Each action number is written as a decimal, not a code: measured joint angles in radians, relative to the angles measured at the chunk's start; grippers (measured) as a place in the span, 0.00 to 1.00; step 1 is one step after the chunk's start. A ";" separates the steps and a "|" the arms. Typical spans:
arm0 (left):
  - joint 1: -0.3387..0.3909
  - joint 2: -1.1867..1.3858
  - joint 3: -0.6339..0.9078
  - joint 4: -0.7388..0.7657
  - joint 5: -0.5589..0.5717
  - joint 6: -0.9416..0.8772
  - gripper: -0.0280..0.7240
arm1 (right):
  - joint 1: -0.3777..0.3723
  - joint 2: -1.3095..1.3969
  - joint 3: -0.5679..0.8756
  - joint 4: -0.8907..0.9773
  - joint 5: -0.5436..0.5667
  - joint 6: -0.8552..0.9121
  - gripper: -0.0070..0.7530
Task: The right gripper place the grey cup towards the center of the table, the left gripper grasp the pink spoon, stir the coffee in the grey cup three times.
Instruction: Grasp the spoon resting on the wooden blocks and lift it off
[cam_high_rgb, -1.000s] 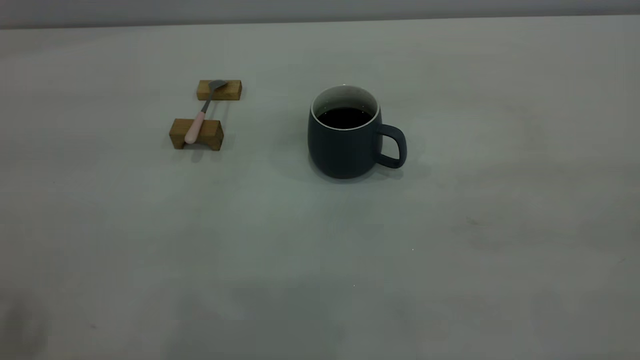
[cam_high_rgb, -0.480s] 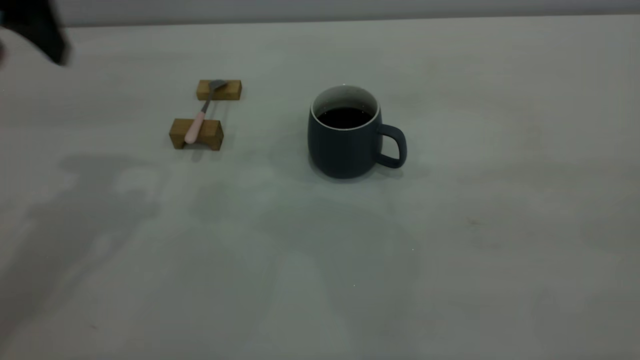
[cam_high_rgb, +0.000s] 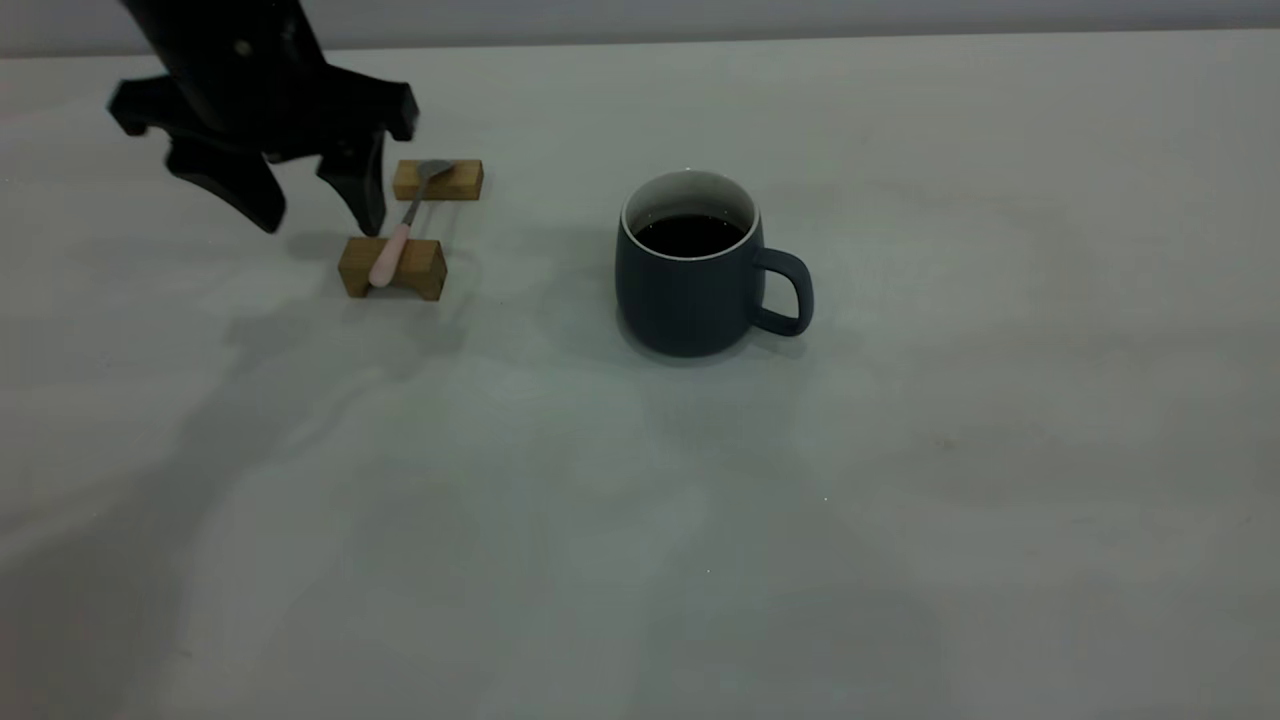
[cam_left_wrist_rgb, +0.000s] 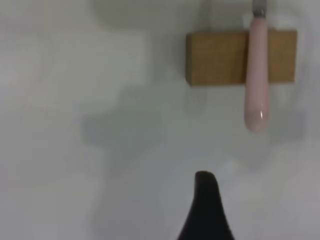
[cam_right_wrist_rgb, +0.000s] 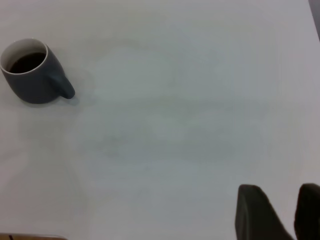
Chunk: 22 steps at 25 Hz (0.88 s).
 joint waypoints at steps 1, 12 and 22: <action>0.000 0.022 -0.016 0.000 -0.002 -0.007 0.90 | 0.000 0.000 0.000 0.000 0.000 0.000 0.32; -0.019 0.223 -0.155 -0.023 -0.028 -0.022 0.85 | 0.000 0.000 0.000 0.006 0.000 0.000 0.32; -0.028 0.251 -0.184 -0.045 -0.010 -0.038 0.39 | 0.000 0.000 0.000 0.000 0.000 0.000 0.32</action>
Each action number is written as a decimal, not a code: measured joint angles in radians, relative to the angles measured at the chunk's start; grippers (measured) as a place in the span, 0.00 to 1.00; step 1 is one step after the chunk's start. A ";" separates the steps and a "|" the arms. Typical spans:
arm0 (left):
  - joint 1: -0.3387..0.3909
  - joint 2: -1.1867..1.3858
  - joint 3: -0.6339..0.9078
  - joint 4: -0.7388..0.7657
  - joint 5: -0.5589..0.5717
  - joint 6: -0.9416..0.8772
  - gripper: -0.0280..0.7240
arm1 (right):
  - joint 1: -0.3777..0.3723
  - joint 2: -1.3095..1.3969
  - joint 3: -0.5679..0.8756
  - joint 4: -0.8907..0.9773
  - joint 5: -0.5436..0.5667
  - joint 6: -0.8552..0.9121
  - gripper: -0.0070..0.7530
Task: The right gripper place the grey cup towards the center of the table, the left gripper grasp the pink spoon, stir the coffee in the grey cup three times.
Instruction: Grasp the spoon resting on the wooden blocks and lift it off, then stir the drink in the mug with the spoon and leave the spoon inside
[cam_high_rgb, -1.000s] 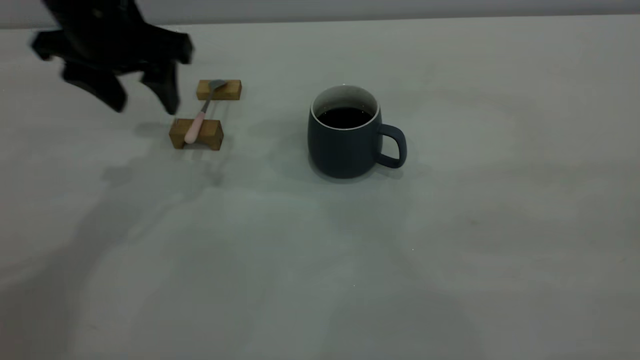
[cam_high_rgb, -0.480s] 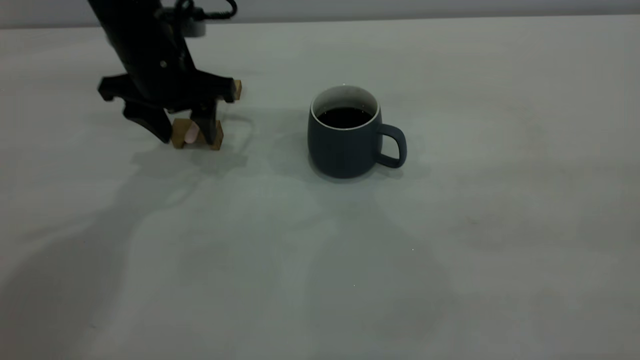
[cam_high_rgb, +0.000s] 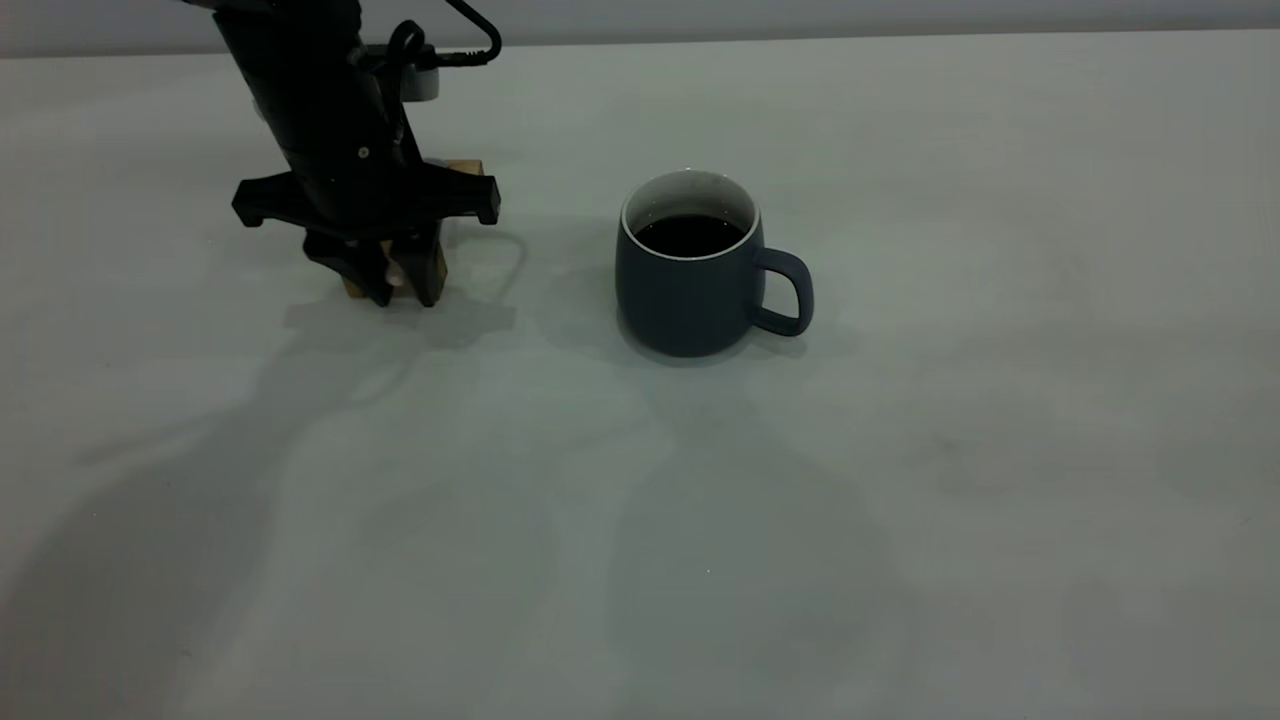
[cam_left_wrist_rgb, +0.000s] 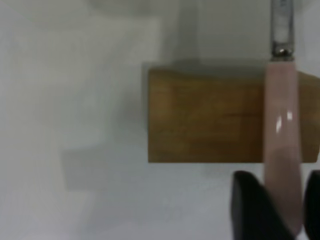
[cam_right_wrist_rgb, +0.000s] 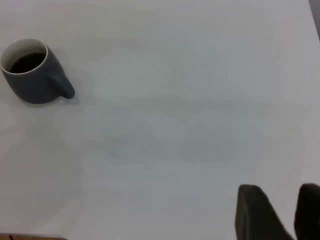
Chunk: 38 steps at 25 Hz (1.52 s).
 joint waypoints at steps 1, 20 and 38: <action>0.000 0.000 -0.006 0.002 0.013 -0.005 0.31 | 0.000 0.000 0.000 0.000 0.000 0.000 0.32; 0.007 -0.051 -0.557 -0.602 0.732 -0.900 0.26 | 0.000 0.000 0.000 0.000 0.000 0.000 0.32; -0.004 0.125 -0.578 -1.177 0.732 -1.090 0.26 | 0.000 0.000 0.000 0.000 0.000 0.000 0.32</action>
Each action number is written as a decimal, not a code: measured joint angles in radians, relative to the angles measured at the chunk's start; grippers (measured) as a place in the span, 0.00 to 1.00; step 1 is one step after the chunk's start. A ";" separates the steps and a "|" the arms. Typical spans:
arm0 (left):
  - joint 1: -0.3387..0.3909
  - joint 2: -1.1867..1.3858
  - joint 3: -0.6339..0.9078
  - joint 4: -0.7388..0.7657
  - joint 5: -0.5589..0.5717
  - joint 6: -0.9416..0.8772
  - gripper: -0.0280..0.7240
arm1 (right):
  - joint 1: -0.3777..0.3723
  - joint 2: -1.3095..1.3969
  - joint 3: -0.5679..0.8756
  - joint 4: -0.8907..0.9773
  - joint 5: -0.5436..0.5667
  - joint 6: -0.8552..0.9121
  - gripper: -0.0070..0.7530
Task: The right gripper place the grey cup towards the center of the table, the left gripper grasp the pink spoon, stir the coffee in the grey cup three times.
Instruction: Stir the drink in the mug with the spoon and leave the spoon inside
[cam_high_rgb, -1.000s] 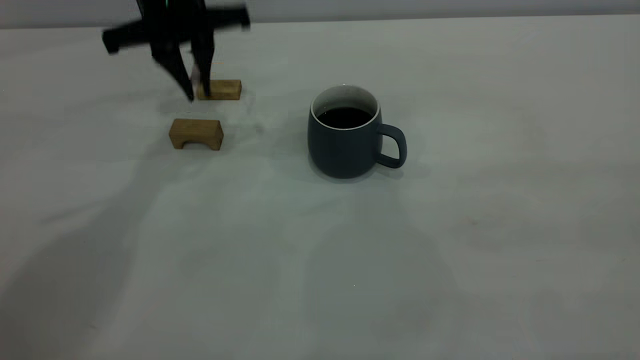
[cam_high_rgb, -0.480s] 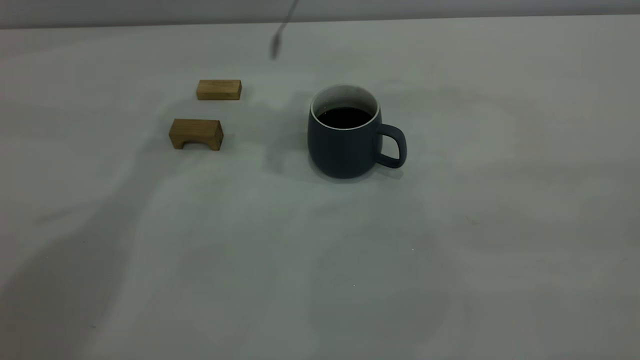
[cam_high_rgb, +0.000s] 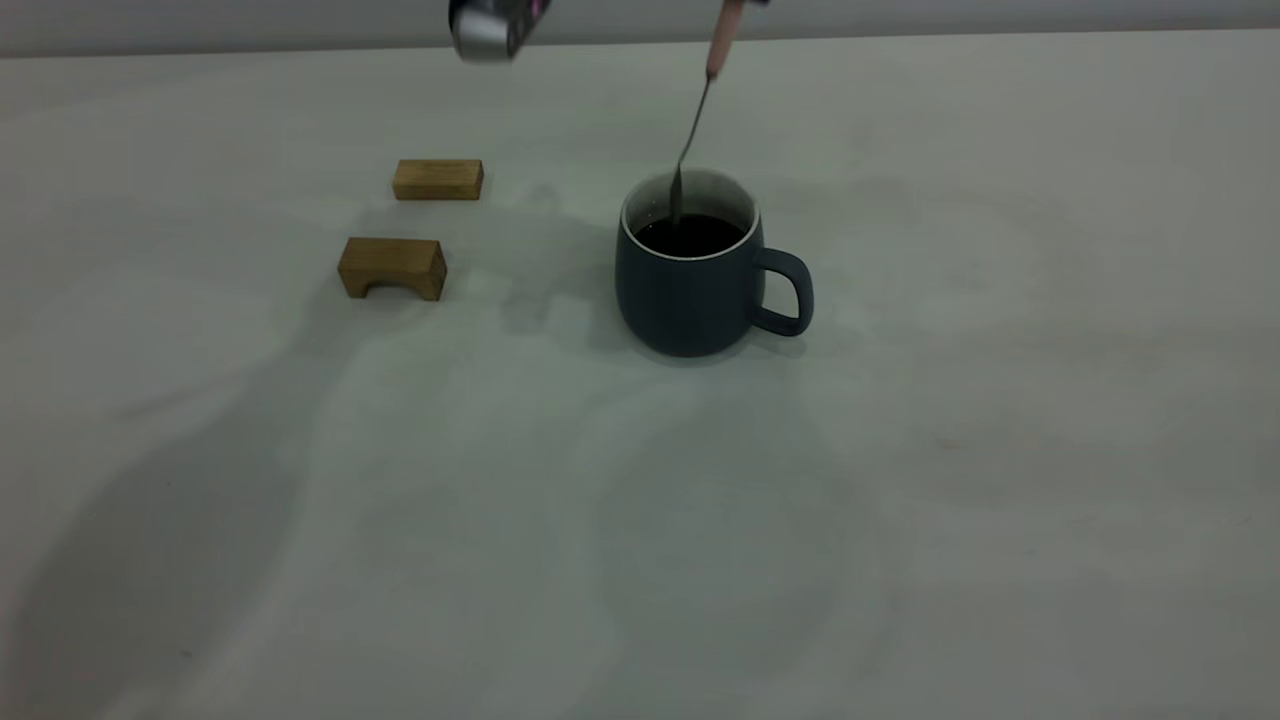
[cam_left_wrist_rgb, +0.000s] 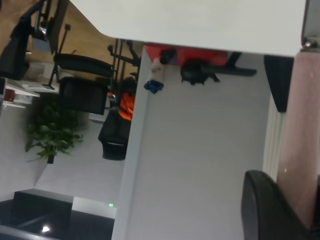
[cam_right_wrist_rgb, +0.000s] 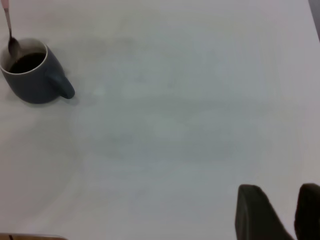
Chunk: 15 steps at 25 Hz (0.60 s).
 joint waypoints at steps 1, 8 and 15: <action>-0.001 0.012 0.000 0.004 0.000 0.004 0.26 | 0.000 0.000 0.000 0.000 0.000 0.000 0.32; -0.006 0.091 0.000 0.008 0.000 0.178 0.26 | 0.000 0.000 0.000 0.000 0.000 0.000 0.32; -0.006 0.137 -0.002 -0.163 -0.002 0.336 0.26 | 0.000 0.000 0.000 0.000 0.000 0.000 0.32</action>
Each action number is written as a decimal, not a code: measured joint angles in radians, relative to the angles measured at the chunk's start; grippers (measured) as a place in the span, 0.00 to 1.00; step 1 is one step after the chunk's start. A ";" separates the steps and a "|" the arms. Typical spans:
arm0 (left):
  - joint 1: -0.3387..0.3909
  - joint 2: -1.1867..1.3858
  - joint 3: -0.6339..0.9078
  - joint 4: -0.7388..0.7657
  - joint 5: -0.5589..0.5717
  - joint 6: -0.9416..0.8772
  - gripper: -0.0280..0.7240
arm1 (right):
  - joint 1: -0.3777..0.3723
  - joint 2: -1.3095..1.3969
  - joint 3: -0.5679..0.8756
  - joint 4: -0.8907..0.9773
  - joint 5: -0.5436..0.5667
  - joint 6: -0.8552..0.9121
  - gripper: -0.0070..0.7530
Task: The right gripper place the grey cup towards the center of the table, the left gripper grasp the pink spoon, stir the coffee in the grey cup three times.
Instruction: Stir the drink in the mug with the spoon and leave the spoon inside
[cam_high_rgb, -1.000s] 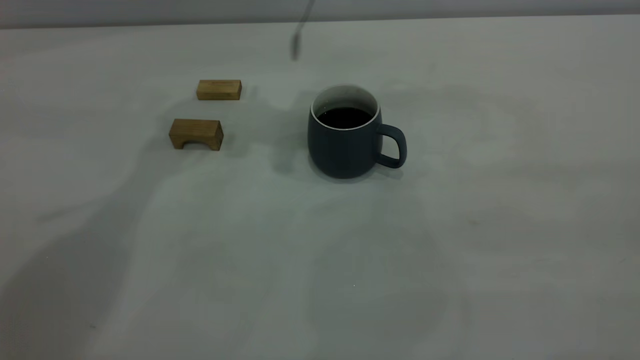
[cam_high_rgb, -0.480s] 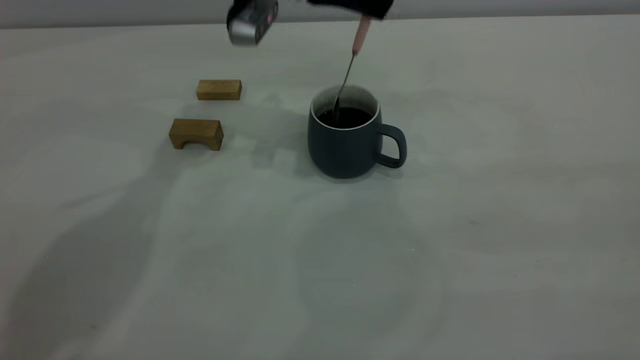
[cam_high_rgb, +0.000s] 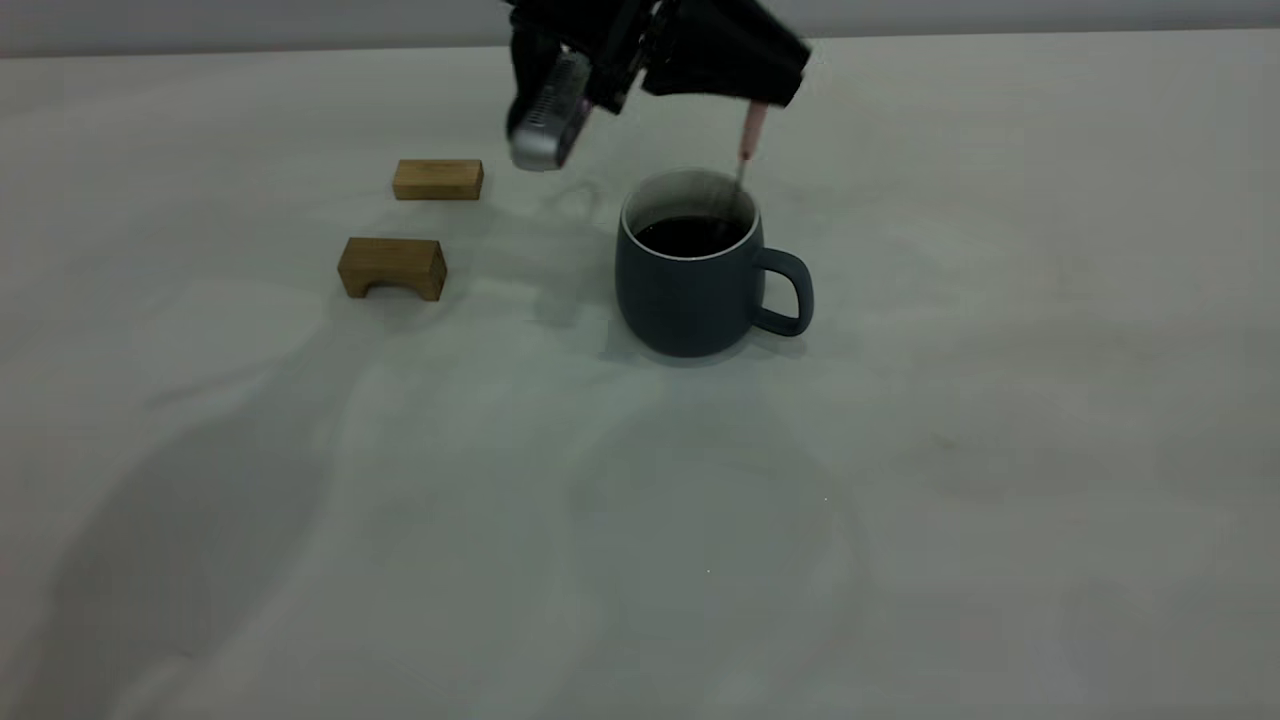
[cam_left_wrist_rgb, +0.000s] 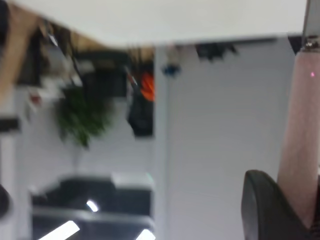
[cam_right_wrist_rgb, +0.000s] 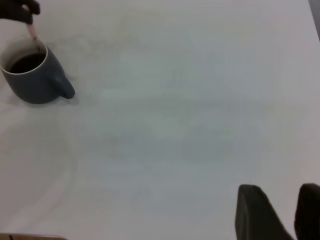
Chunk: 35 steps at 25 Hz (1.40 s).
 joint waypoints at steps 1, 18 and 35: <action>0.000 0.010 0.000 -0.026 0.001 -0.028 0.26 | 0.000 0.000 0.000 0.000 0.000 0.000 0.32; 0.000 -0.007 -0.070 0.164 -0.018 -0.135 0.26 | 0.000 0.000 0.000 0.000 0.000 0.000 0.32; -0.002 0.027 -0.272 0.399 0.002 -0.415 0.26 | 0.000 0.000 0.000 0.006 0.000 0.000 0.32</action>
